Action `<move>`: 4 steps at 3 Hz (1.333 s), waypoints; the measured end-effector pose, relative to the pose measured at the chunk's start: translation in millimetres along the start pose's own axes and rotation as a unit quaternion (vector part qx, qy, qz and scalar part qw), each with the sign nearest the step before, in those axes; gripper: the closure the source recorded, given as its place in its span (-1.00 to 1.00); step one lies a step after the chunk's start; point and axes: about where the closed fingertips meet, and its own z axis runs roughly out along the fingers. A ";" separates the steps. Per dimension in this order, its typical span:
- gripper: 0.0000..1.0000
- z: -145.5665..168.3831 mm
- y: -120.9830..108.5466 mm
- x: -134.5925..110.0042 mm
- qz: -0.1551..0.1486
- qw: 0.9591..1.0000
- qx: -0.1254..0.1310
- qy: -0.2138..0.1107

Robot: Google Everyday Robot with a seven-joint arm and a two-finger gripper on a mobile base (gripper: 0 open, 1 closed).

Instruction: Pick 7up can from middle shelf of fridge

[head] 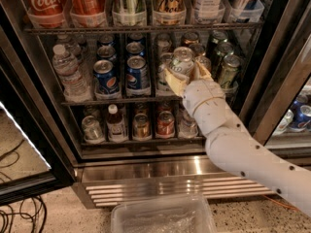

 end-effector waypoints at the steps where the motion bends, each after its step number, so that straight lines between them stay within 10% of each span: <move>1: 1.00 -6.4 -9.9 -17.7 0.080 0.996 -0.043 -0.018; 3: 1.00 -5.6 34.4 -37.1 0.145 0.976 -0.152 -0.051; 4: 1.00 -6.1 35.9 -37.1 0.147 0.976 -0.153 -0.052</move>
Offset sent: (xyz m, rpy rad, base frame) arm -0.0438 0.0769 0.0060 0.2199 0.0868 0.6548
